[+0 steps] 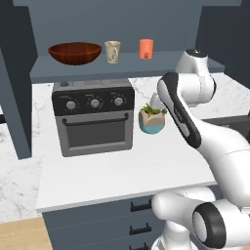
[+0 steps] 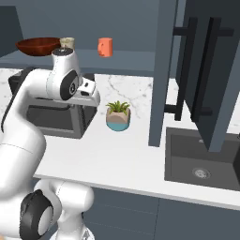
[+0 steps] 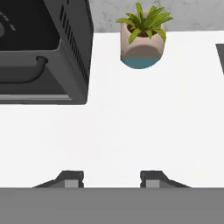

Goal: Gather all objects into one cabinet and sort the glasses and bowls to opposite sides.

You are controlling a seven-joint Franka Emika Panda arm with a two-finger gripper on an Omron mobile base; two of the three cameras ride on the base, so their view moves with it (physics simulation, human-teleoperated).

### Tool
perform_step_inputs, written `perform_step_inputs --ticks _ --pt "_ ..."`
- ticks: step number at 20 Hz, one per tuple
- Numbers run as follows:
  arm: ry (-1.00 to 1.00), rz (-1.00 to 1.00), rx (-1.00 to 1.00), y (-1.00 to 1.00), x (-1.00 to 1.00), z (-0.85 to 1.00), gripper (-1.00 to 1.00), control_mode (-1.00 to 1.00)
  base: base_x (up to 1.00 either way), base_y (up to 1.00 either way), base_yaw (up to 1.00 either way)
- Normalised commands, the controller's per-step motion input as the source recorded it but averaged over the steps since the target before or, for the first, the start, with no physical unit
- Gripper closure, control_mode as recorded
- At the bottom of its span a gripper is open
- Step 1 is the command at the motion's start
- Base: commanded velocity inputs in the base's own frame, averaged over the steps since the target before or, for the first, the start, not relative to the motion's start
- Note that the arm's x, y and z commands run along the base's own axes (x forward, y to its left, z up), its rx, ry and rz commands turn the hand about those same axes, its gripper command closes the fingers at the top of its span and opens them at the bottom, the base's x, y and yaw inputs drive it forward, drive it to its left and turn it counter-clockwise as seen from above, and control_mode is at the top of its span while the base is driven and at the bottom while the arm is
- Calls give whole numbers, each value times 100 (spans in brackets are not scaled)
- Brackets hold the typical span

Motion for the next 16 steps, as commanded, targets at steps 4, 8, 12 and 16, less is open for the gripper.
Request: perform_step_inputs --ticks 4,8,12,16 --pt "0 0 6 0 -11 25 -100 -100 0 0 0" --pt "0 0 2 0 -44 78 -100 -100 0 0 0" --pt "0 0 0 0 -54 99 -100 -100 0 0 0" --pt "0 0 0 0 -77 97 -100 -100 0 0 0"
